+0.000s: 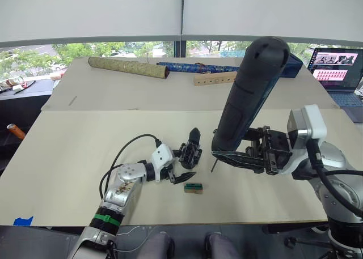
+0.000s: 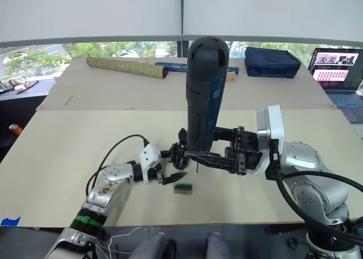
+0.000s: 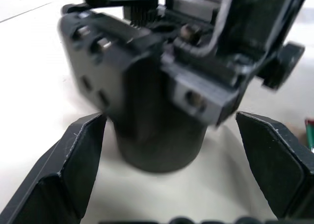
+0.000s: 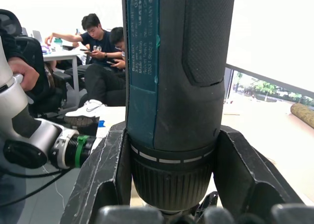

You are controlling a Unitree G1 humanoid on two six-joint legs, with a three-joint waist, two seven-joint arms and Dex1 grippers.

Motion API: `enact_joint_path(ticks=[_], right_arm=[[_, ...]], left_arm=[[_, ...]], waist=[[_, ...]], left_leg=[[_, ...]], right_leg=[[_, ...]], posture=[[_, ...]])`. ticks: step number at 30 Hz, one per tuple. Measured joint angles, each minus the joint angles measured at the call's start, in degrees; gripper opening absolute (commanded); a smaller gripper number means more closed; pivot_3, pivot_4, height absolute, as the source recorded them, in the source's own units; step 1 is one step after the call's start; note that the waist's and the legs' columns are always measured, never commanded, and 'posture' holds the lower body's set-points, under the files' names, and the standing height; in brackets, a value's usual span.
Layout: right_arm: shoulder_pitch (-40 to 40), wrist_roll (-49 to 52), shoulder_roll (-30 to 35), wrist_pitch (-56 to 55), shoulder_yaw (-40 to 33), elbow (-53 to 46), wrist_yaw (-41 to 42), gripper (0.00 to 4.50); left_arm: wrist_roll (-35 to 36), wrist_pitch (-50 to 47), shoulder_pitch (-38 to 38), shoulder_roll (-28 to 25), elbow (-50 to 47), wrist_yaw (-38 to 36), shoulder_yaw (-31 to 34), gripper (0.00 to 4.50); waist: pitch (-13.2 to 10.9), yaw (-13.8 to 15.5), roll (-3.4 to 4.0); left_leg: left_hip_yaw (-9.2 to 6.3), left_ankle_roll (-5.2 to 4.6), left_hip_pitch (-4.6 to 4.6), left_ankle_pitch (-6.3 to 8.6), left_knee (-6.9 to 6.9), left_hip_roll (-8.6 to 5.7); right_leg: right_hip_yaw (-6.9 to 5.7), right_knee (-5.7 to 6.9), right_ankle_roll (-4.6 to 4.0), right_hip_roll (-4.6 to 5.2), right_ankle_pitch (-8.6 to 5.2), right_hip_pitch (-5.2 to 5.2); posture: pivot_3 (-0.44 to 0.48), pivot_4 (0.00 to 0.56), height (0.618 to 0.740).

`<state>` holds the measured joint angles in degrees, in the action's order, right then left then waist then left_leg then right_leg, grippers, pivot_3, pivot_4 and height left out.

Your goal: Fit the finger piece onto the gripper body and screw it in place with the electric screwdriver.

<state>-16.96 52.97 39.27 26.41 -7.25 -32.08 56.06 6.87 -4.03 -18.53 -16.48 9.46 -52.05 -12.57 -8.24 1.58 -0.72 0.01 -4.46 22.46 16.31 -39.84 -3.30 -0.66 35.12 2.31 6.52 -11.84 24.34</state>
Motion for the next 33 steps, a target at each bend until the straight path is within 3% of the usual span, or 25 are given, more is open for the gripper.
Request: enact_joint_path(ticks=[12, 15, 18, 33], right_arm=[[-0.6, 0.0, 0.0, 0.0, 0.0, 0.0, 0.0, 1.90], [-0.8, 0.0, 0.0, 0.0, 0.1, 0.0, 0.0, 1.90], [-2.6, 0.0, 0.0, 0.4, 0.3, 0.1, -0.2, 1.90], [-21.3, 1.6, -7.7, 8.4, 8.3, 4.3, -8.4, 1.90]], left_arm=[[-0.7, -1.2, -1.2, 0.0, 0.6, 1.9, -0.5, 4.43], [-0.7, -1.4, -1.2, -0.1, 0.6, 1.9, -0.5, 3.62], [-0.7, -1.8, -1.2, -0.3, 0.6, 2.1, -0.3, 2.31], [-0.2, -1.2, -1.9, -1.1, 1.3, 0.7, -0.7, 2.31]], waist=[[0.0, 0.3, 0.00], [0.0, 0.3, 0.00], [0.0, 0.2, 0.00], [0.0, -0.3, 0.01]], left_leg=[[0.02, 0.01, -0.02, -0.01, -0.01, 0.02], [0.01, 0.01, -0.02, -0.01, -0.01, 0.03], [0.01, 0.02, -0.03, -0.01, -0.01, 0.04], [-0.04, 0.04, -0.02, -0.02, 0.01, 0.00]], right_leg=[[-0.04, 0.02, 0.00, 0.00, 0.00, 0.00], [-0.04, 0.02, 0.00, 0.01, 0.00, 0.00], [-0.05, 0.03, 0.00, 0.00, 0.00, 0.00], [-0.06, 0.04, -0.01, 0.01, 0.00, 0.03]], posture=[[0.000, 0.150, 0.740], [0.000, 0.150, 0.740], [0.000, 0.150, 0.740], [0.000, 0.150, 0.740]])
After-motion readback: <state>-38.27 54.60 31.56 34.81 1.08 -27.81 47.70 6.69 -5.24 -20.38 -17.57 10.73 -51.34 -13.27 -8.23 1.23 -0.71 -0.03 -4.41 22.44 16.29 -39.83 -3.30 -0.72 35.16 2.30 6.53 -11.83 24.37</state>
